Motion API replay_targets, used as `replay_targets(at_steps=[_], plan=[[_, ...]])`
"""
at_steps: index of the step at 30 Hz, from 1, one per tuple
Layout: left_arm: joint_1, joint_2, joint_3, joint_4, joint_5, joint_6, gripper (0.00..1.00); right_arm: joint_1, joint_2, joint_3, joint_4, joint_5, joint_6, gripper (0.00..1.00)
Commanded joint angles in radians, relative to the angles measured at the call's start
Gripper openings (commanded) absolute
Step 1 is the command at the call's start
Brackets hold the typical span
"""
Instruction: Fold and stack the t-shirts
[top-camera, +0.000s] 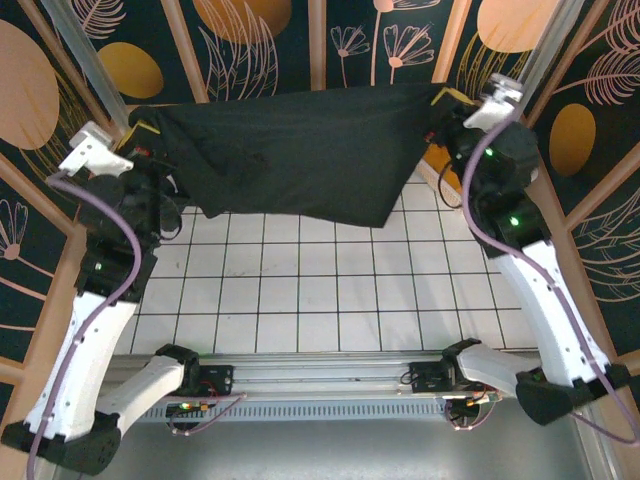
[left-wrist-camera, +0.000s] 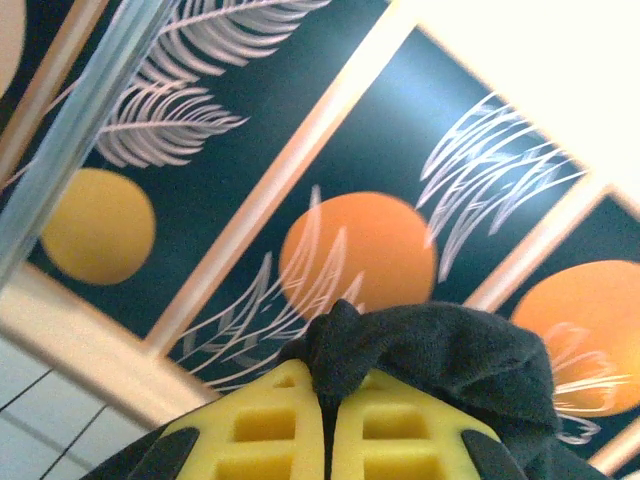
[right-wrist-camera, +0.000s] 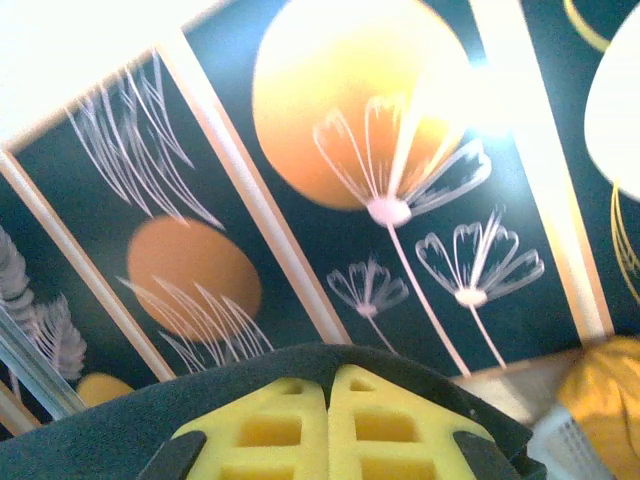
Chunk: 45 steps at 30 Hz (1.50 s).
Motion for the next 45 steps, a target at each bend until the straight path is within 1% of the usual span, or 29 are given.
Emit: replay_targets(at_steps=[1,4,6,9,11,13,14,15,17,18,19,20,21,22,23,26,30,33,34,37,39,40,42,45], plan=[[0.007,-0.054,-0.031,0.166,0.044,0.023,0.05,-0.012,-0.048,-0.037,0.113,0.075,0.033,0.0],[0.007,-0.035,-0.013,0.15,0.03,-0.003,0.06,-0.018,-0.042,-0.03,0.107,0.109,0.028,0.0],[0.007,0.034,0.02,0.098,-0.009,-0.035,0.06,-0.047,0.012,-0.013,0.093,0.109,0.041,0.0],[0.007,0.225,0.142,-0.11,-0.154,-0.137,0.05,-0.133,0.171,0.049,0.046,0.02,0.109,0.0],[0.021,0.383,0.218,-0.204,-0.203,-0.157,0.05,-0.176,0.318,0.096,0.033,-0.035,0.143,0.0],[0.069,0.546,0.275,-0.23,-0.144,-0.163,0.05,-0.204,0.472,0.162,0.019,-0.099,0.159,0.0],[0.101,0.62,0.31,-0.237,-0.099,-0.168,0.08,-0.216,0.561,0.211,0.011,-0.142,0.155,0.0],[0.137,0.702,0.35,-0.243,-0.043,-0.17,0.14,-0.226,0.652,0.275,-0.015,-0.182,0.15,0.04],[0.199,0.876,0.446,-0.258,0.132,-0.155,0.47,-0.239,0.816,0.432,-0.109,-0.256,0.129,0.31],[0.225,0.973,0.539,-0.318,0.202,-0.154,0.64,-0.246,0.91,0.54,-0.192,-0.279,0.127,0.44],[0.241,1.061,0.636,-0.397,0.241,-0.144,0.74,-0.249,0.993,0.634,-0.277,-0.283,0.125,0.51],[0.25,1.125,0.73,-0.461,0.265,-0.129,0.78,-0.249,1.044,0.698,-0.327,-0.281,0.122,0.53],[0.258,1.172,0.788,-0.525,0.27,-0.113,0.81,-0.248,1.084,0.747,-0.375,-0.28,0.119,0.54],[0.258,1.187,0.815,-0.551,0.257,-0.094,0.81,-0.245,1.085,0.742,-0.386,-0.276,0.12,0.55],[0.258,1.175,0.803,-0.558,0.249,-0.082,0.81,-0.24,1.07,0.713,-0.384,-0.272,0.12,0.55],[0.258,1.079,0.679,-0.581,0.211,-0.077,0.78,-0.211,0.966,0.528,-0.345,-0.255,0.119,0.55],[0.258,0.896,0.348,-0.575,0.179,-0.113,0.71,-0.155,0.782,0.182,-0.284,-0.26,0.164,0.52],[0.261,0.788,0.14,-0.558,0.141,-0.104,0.69,-0.102,0.665,-0.037,-0.256,-0.288,0.197,0.44],[0.265,0.774,0.101,-0.555,0.144,-0.1,0.67,-0.085,0.638,-0.085,-0.262,-0.294,0.2,0.43],[0.28,0.764,0.044,-0.528,0.201,-0.071,0.63,-0.012,0.574,-0.212,-0.305,-0.291,0.179,0.42],[0.28,0.78,0.034,-0.481,0.266,-0.034,0.59,0.025,0.549,-0.288,-0.322,-0.287,0.157,0.42],[0.28,0.797,0.037,-0.462,0.306,-0.02,0.57,0.031,0.544,-0.313,-0.317,-0.308,0.15,0.42],[0.28,0.868,0.06,-0.452,0.375,-0.009,0.49,0.031,0.572,-0.341,-0.304,-0.389,0.131,0.42],[0.28,0.95,0.093,-0.431,0.424,-0.013,0.47,0.036,0.66,-0.313,-0.323,-0.399,0.118,0.42]])
